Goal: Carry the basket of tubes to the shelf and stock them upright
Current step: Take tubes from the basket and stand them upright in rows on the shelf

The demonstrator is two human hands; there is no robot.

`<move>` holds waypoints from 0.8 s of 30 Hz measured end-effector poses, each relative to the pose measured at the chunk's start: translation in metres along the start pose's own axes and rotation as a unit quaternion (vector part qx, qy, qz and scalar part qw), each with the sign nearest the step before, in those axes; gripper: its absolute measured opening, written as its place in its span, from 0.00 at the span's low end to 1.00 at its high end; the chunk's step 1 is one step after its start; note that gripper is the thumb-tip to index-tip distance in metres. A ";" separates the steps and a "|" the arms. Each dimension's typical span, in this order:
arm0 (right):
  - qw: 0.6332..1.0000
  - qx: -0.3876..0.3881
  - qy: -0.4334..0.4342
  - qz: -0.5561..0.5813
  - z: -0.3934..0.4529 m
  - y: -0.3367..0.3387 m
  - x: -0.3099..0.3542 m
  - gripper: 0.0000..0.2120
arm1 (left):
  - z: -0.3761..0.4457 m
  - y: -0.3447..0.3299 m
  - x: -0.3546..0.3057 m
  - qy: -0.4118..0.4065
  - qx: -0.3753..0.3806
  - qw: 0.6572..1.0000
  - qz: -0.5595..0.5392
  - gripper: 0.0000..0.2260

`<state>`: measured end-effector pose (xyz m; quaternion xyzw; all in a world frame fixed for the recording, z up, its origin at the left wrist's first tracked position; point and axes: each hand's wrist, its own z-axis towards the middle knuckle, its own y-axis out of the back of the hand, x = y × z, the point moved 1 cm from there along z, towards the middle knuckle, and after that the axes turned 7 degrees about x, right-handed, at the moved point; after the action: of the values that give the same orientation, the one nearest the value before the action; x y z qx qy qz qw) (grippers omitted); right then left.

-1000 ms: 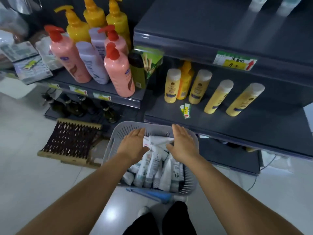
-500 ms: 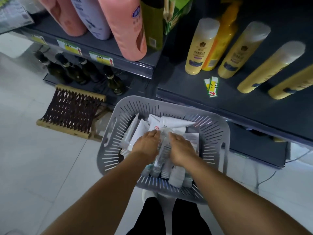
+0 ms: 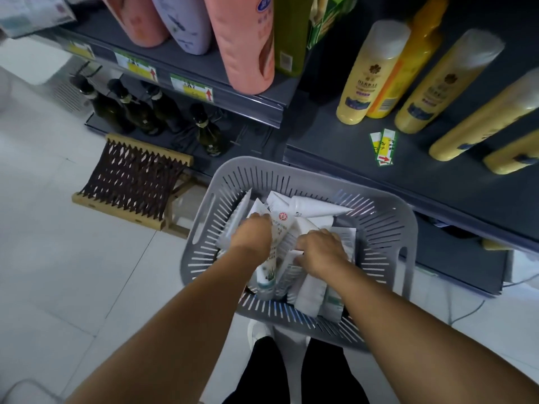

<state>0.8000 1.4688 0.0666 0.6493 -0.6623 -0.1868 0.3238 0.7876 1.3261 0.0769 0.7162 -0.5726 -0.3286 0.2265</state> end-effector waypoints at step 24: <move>0.892 -0.426 0.088 0.125 -0.258 0.240 -0.029 0.13 | -0.201 0.238 -0.132 -0.280 -0.279 0.916 -0.067 0.06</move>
<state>0.7940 1.5629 0.4075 0.3749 -0.5639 -0.3509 0.6468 0.7573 1.3862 0.4087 0.5389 -0.4482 -0.6768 0.2252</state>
